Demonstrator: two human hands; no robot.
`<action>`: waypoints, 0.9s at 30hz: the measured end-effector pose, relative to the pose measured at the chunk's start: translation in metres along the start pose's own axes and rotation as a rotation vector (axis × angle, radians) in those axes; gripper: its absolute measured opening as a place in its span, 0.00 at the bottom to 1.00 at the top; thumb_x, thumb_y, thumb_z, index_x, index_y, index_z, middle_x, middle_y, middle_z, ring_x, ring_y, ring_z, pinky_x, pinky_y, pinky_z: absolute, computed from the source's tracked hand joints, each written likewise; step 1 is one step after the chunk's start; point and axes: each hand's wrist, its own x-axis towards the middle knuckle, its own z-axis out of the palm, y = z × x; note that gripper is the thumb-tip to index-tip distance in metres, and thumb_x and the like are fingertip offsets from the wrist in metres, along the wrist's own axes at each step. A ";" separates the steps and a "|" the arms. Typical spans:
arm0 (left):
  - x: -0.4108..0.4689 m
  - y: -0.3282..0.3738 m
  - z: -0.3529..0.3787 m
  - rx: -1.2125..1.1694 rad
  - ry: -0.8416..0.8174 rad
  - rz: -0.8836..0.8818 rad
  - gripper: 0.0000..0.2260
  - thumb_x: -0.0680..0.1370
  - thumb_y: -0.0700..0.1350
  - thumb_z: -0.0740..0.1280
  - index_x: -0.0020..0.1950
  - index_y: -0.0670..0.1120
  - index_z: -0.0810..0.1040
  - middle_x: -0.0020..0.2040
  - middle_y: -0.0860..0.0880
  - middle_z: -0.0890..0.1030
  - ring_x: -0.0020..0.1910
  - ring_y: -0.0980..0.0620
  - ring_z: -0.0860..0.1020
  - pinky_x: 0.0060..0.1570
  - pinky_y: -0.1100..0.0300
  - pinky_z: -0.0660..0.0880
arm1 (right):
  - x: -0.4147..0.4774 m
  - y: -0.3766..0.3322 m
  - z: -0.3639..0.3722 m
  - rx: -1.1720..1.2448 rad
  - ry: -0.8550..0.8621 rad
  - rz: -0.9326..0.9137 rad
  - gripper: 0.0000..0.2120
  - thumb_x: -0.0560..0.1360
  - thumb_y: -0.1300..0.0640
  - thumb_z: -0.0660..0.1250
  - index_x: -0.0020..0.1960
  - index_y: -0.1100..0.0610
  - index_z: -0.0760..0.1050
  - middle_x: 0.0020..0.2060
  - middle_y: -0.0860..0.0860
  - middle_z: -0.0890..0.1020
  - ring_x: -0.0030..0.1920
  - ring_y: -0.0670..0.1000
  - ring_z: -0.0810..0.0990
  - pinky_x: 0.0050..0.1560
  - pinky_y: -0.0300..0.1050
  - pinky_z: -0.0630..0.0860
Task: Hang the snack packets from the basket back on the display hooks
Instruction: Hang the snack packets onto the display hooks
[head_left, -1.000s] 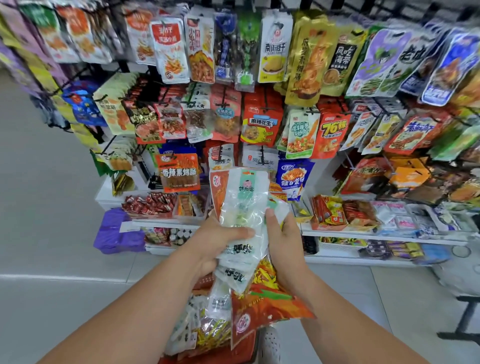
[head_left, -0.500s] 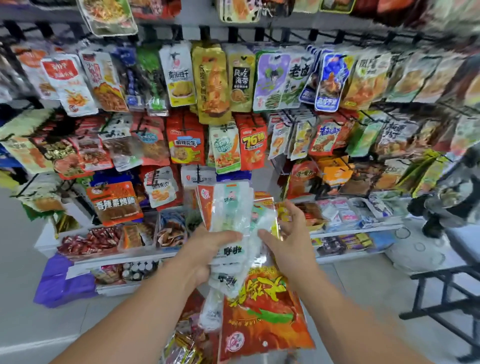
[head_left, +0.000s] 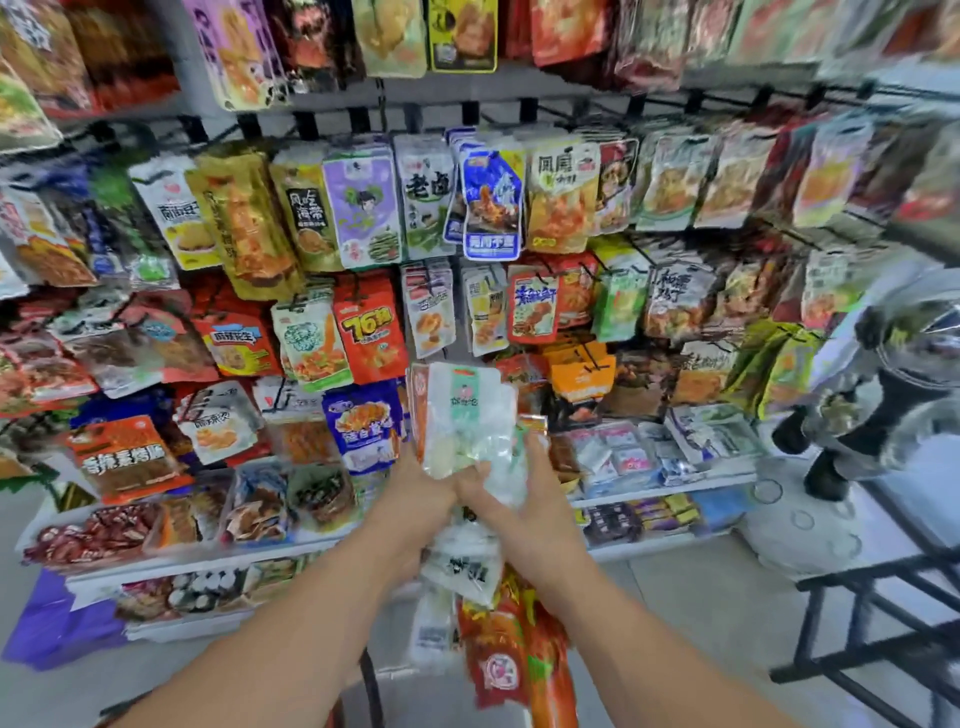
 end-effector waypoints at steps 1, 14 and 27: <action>0.000 0.007 0.004 -0.030 0.010 -0.003 0.37 0.70 0.58 0.82 0.75 0.57 0.69 0.66 0.53 0.82 0.64 0.48 0.80 0.67 0.39 0.76 | 0.002 -0.006 -0.008 0.030 -0.027 -0.006 0.26 0.75 0.45 0.76 0.62 0.28 0.65 0.53 0.16 0.72 0.56 0.24 0.74 0.54 0.25 0.72; 0.004 0.058 -0.008 -0.166 -0.087 -0.031 0.40 0.62 0.50 0.85 0.70 0.39 0.75 0.51 0.41 0.87 0.45 0.40 0.86 0.39 0.47 0.82 | 0.060 -0.046 -0.033 0.285 -0.036 -0.071 0.30 0.83 0.61 0.67 0.75 0.35 0.61 0.48 0.18 0.76 0.50 0.25 0.78 0.46 0.28 0.78; 0.048 0.126 -0.109 -0.278 -0.101 0.052 0.17 0.67 0.46 0.76 0.54 0.42 0.84 0.45 0.41 0.88 0.38 0.42 0.86 0.32 0.51 0.81 | 0.134 -0.132 0.064 0.205 -0.070 -0.186 0.27 0.81 0.54 0.69 0.77 0.41 0.65 0.71 0.39 0.75 0.69 0.47 0.77 0.69 0.60 0.76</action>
